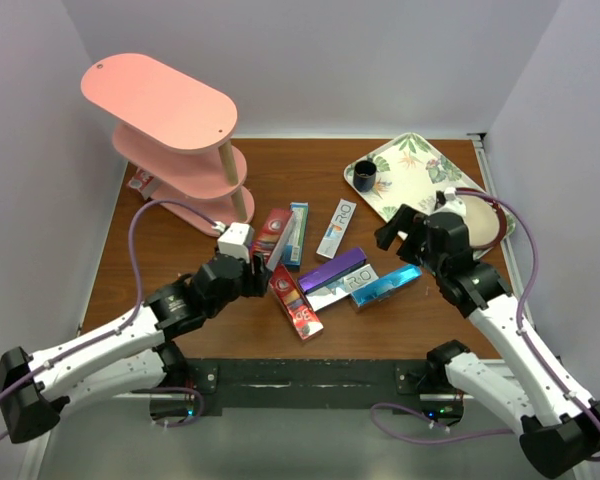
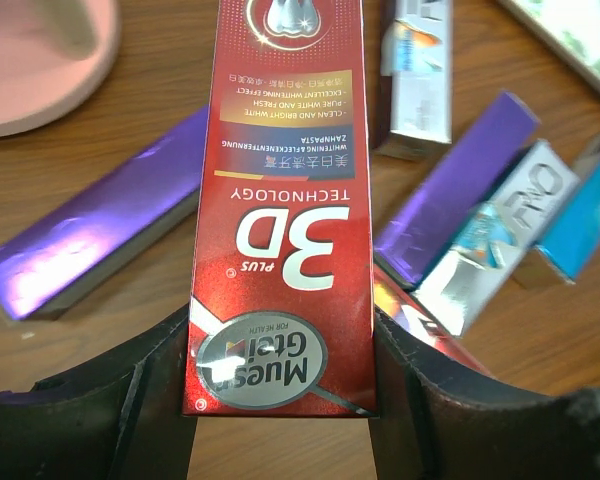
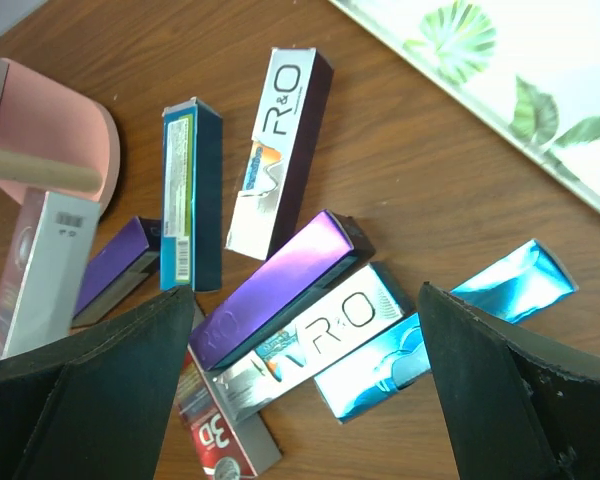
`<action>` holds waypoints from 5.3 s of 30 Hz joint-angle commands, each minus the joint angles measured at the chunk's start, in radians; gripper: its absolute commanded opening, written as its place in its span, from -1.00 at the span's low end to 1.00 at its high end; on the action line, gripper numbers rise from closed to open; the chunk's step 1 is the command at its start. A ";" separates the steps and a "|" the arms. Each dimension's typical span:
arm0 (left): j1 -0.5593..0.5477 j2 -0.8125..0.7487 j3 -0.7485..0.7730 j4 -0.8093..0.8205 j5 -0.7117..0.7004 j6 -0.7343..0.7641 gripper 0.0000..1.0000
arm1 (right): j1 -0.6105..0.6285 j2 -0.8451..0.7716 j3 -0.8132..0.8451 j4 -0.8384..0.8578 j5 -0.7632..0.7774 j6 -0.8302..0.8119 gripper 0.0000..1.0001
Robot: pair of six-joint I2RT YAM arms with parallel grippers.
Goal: Place and organize the toothpastes onto the shelf
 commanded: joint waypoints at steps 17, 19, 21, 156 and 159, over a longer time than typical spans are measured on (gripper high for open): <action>0.373 -0.035 0.100 -0.207 0.107 0.138 -0.93 | -0.001 -0.084 0.071 -0.055 0.136 -0.132 0.97; 0.400 -0.024 0.112 -0.195 0.089 0.160 -0.93 | -0.001 -0.089 0.067 -0.047 0.133 -0.138 0.97; 0.441 -0.003 0.133 -0.177 0.098 0.206 -0.93 | -0.001 -0.091 0.067 -0.043 0.119 -0.149 0.97; 1.348 0.880 0.278 0.788 1.239 0.878 1.00 | 0.019 -0.207 0.015 0.003 -0.029 -0.456 0.96; 1.348 0.820 0.210 0.856 1.234 0.833 1.00 | 0.018 -0.206 0.012 0.008 -0.028 -0.457 0.96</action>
